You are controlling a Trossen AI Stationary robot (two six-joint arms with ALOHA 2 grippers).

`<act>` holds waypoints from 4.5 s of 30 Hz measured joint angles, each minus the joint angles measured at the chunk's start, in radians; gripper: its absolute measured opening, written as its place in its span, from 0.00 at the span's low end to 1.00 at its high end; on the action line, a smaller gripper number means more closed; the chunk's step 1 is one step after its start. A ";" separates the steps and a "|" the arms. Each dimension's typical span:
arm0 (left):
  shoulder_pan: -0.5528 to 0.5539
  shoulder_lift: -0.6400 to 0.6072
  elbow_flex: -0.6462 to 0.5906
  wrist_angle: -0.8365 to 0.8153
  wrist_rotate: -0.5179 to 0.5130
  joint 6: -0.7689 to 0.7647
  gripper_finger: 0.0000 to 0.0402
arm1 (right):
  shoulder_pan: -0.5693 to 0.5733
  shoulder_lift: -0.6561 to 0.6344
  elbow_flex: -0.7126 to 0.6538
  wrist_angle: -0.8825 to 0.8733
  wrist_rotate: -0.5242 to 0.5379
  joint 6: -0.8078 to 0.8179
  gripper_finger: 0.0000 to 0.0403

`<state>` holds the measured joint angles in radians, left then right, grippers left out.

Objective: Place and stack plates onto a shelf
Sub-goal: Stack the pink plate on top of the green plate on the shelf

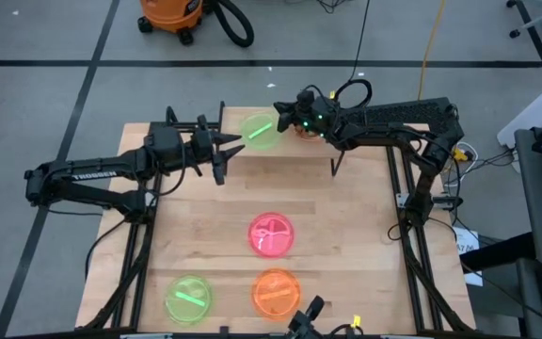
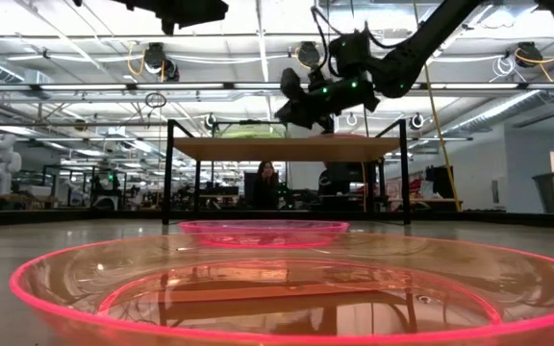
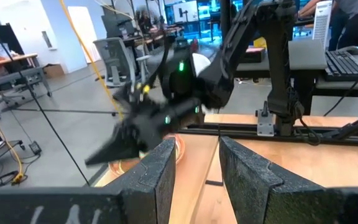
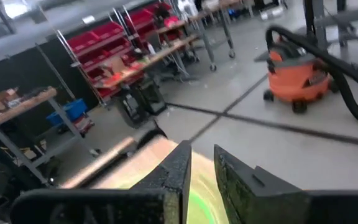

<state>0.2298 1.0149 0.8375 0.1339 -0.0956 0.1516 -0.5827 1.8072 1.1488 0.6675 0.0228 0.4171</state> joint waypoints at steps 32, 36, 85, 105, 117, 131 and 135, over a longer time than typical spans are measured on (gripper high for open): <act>-0.136 0.003 0.000 -0.107 -0.001 0.028 0.33 | 0.277 -0.690 -0.412 -0.085 -0.075 -0.348 0.14; -0.182 0.039 0.000 -0.113 -0.001 0.029 0.33 | 0.314 -0.730 -0.480 -0.070 -0.076 -0.343 0.14; -0.617 0.465 -0.002 -0.406 -0.182 0.025 0.33 | 0.520 -0.765 -0.554 -0.116 -0.073 -0.317 0.14; -0.629 0.621 0.000 -0.302 -0.195 0.011 0.33 | 0.540 -0.765 -0.554 -0.145 -0.072 -0.298 0.14; -0.629 0.630 0.000 -0.296 -0.192 0.010 0.33 | 0.540 -0.765 -0.554 -0.149 -0.072 -0.298 0.14; -0.631 0.630 0.000 -0.235 -0.117 0.019 0.33 | 0.540 -0.765 -0.554 -0.149 -0.072 -0.298 0.14; -0.629 0.630 0.000 -0.235 -0.118 0.019 0.33 | 0.540 -0.765 -0.554 -0.149 -0.072 -0.298 0.14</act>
<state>-0.3996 1.6447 0.8371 -0.1009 -0.2138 0.1705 -0.0429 1.0424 0.5945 0.5182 -0.0490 0.1192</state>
